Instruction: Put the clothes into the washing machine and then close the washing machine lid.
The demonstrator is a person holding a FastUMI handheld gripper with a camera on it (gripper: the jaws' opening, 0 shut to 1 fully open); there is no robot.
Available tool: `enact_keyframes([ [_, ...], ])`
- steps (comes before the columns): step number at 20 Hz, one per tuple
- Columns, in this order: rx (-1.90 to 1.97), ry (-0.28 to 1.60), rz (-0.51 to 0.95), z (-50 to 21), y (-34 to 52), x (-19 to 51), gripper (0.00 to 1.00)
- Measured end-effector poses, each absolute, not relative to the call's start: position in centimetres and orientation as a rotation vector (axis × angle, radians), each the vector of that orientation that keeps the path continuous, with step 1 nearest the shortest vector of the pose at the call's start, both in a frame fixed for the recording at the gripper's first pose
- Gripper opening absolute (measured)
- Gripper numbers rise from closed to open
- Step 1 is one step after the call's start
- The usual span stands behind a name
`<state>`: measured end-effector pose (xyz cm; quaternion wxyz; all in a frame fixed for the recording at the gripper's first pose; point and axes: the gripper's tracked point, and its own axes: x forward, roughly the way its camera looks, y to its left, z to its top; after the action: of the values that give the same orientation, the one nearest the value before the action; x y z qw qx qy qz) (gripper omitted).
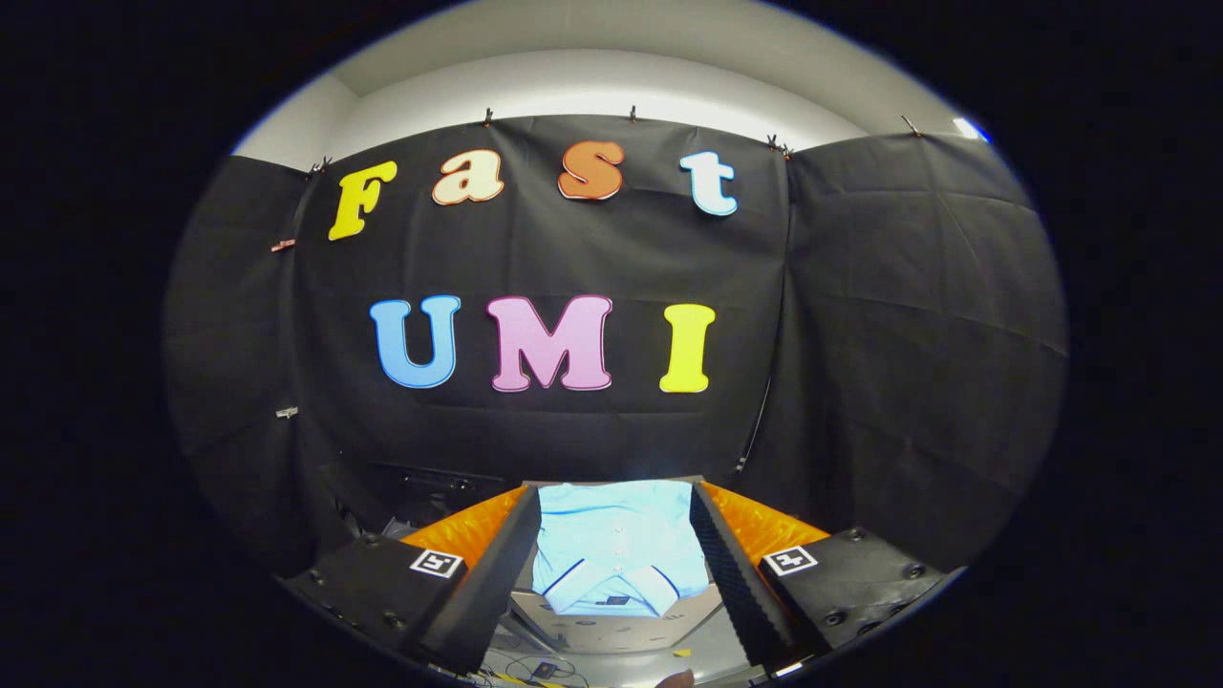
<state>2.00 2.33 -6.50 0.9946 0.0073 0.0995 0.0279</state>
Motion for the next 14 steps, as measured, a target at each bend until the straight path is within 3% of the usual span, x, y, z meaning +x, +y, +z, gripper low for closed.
enact_keyframes([
  [14,0.043,0.575,0.101,-24.2,2.8,16.6,0.99],
])
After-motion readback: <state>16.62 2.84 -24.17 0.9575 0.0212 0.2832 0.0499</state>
